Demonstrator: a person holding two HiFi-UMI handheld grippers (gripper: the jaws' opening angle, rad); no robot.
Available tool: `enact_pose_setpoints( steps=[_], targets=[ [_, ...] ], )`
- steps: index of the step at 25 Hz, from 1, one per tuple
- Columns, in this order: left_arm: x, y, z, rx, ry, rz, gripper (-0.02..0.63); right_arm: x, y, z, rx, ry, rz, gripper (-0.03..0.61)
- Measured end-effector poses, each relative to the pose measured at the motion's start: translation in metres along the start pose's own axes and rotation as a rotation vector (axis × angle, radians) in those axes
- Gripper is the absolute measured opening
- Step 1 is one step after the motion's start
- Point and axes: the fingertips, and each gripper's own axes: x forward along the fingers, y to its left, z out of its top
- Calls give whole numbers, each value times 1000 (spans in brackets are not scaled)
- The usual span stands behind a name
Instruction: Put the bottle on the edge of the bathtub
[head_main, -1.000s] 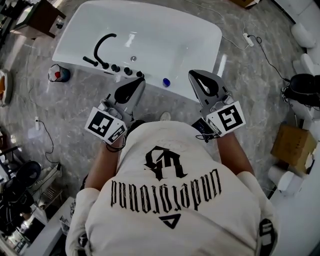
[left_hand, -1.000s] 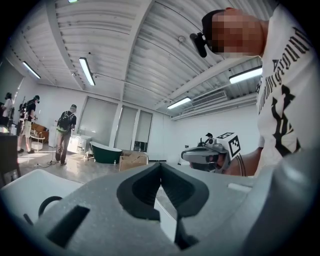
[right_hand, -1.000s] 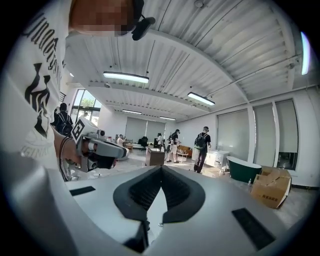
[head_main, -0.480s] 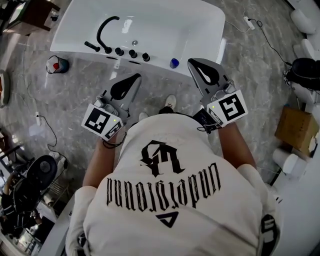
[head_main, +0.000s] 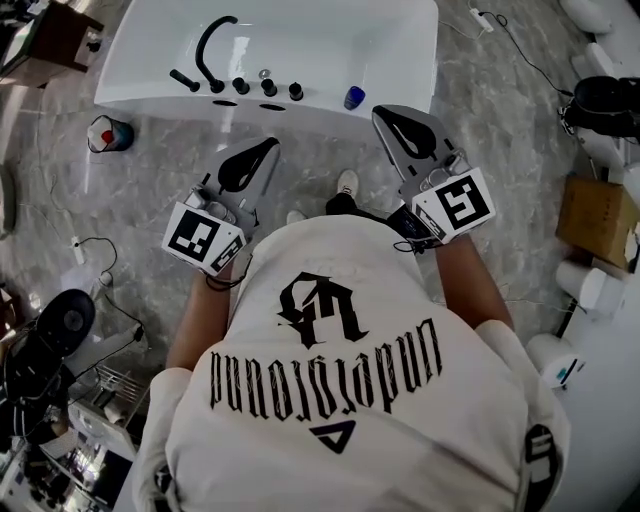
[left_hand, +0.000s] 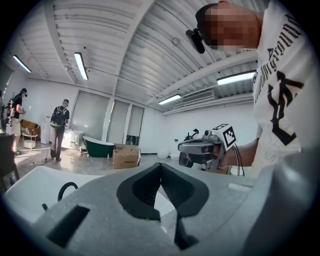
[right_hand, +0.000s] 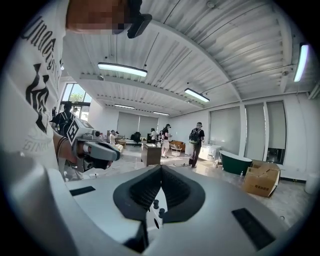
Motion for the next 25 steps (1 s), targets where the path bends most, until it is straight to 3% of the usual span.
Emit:
enact_pose_setpoints(
  steps=[10, 18, 25],
  targets=[
    [-36, -30, -24, -38, 13, -108, 15, -27, 60, -13, 35, 47, -68, 14],
    [-29, -47, -23, -40, 18, -172, 15, -56, 65, -17, 51, 70, -125, 14],
    [-15, -90, -17, -15, 18, -168, 15, -99, 62, -19, 35, 43, -113, 14]
  ],
)
